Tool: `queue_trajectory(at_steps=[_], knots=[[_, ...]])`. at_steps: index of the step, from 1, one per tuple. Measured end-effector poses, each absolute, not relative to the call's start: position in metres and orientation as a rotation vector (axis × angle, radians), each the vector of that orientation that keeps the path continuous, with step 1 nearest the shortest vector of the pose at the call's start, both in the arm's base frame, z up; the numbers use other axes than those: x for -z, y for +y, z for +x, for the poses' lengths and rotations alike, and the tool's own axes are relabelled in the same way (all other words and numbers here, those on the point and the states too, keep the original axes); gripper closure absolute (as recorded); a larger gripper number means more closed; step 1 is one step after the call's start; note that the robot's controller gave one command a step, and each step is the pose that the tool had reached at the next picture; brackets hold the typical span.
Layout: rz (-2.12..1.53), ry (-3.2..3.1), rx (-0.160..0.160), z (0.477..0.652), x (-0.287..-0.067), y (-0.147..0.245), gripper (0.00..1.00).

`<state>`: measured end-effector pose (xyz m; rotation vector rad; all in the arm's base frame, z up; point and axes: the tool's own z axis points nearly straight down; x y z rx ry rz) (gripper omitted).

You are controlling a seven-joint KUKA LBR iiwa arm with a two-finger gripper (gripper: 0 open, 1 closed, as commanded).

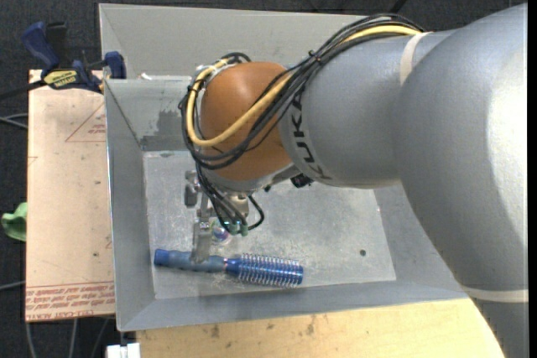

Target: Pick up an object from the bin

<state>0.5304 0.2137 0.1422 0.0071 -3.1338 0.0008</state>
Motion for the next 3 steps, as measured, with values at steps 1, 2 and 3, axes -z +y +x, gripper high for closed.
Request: queue_trajectory(at_steps=[1,2,3], knots=[[0.057,-3.131,-0.006,0.507,-0.067,0.17,0.0],[0.061,-3.14,0.002,0.509,-0.072,0.174,1.0],[0.089,-3.15,0.003,0.521,-0.231,0.138,1.0]])
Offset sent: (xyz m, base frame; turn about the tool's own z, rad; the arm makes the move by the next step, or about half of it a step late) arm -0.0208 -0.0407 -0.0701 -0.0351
